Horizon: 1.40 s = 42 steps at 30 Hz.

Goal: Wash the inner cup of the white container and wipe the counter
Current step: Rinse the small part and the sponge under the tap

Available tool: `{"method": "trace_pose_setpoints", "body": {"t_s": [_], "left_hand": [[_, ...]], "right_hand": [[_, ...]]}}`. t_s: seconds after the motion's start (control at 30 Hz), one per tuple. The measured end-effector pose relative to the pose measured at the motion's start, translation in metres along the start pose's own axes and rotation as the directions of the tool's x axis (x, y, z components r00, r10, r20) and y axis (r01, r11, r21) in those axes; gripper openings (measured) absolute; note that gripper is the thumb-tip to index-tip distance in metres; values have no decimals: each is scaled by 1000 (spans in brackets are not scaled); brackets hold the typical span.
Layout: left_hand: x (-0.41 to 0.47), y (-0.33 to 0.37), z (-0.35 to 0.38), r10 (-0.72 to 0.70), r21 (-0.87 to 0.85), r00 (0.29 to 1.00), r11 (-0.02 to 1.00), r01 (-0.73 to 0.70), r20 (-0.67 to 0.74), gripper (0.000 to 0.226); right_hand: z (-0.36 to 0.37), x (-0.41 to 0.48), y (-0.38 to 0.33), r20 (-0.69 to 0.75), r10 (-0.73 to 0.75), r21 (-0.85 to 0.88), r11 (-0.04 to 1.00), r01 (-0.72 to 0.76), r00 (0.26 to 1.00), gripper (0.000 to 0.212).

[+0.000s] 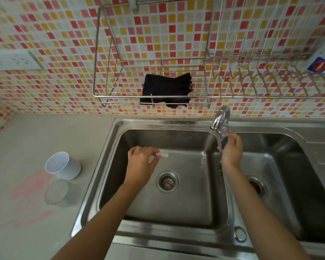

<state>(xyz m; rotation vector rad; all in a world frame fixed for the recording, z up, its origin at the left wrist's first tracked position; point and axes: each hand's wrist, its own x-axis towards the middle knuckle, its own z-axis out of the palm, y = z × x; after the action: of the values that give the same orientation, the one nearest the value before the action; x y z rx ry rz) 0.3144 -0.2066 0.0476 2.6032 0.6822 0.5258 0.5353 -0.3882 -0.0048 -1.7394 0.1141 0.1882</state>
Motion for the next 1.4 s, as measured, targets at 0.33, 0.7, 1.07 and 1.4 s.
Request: {"method": "trace_pose_setpoints", "body": {"t_s": [0.33,0.7,1.07,1.4], "left_hand": [[-21,-13,21,-13,134,967,991,-22,253,17],[-6,-46,-26,-10,17,1000,1000,9,27,9],[30,-110,-122,-28,-97,991,995,15,-133,10],[-6,-216,-179,-196,-128,963,976,174,-184,14]], "right_hand": [[2,-74,71,263,-82,-592,773,228,961,31],[44,-145,-61,488,-367,-113,873,474,792,45],[191,-128,-248,515,-602,-268,563,782,610,18],[232,-131,-245,616,-330,-545,477,690,715,35]]}}
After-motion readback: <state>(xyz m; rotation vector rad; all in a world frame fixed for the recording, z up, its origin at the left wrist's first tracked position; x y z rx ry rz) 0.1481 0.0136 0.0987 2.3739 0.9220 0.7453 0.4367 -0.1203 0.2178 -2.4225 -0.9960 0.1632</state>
